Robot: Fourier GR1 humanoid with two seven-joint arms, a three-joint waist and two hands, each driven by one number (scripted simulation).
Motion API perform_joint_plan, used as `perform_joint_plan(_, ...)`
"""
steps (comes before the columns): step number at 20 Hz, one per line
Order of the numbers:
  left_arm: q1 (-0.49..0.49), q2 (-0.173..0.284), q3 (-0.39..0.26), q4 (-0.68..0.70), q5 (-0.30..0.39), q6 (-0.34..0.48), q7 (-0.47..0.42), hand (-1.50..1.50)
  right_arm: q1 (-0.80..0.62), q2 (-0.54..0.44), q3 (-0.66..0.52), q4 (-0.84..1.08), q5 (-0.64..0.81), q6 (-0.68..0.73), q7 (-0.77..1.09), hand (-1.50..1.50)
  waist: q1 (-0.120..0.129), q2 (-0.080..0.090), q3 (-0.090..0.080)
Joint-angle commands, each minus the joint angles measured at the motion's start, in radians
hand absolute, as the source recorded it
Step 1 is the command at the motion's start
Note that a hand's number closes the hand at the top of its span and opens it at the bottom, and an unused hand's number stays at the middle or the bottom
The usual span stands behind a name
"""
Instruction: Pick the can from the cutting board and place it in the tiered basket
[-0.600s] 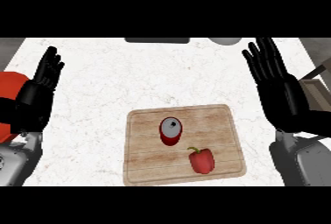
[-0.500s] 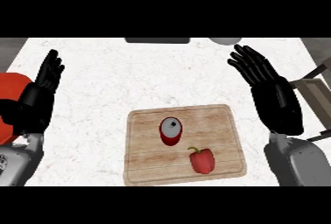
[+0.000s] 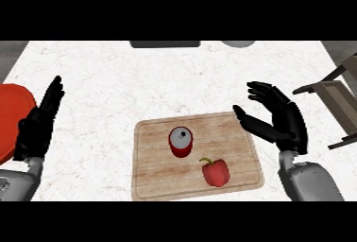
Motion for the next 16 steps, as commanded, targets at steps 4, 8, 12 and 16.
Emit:
perform_joint_plan(4, 0.020, 0.011, 0.034, 0.061, 0.012, -0.068, -0.031, 0.00, 0.120, -0.083, 0.150, -0.299, 0.272, -0.139, 0.362, -1.50, 0.007, -0.005, 0.002)
perform_joint_plan(8, 0.032, -0.029, 0.003, 0.048, -0.024, -0.025, -0.050, 0.00, 0.012, -0.244, 0.183, -0.332, 0.226, 0.125, 0.550, -1.50, 0.019, -0.005, 0.001)
perform_joint_plan(12, 0.034, -0.035, -0.019, 0.030, -0.026, -0.042, -0.035, 0.00, -0.150, -0.324, 0.234, -0.354, 0.187, 0.320, 0.764, -1.50, 0.042, -0.005, 0.000)
perform_joint_plan(16, -0.023, -0.018, 0.008, 0.043, -0.025, -0.062, -0.004, 0.00, -0.349, -0.299, 0.232, -0.294, 0.101, 0.449, 0.943, -1.50, 0.049, 0.001, 0.003)
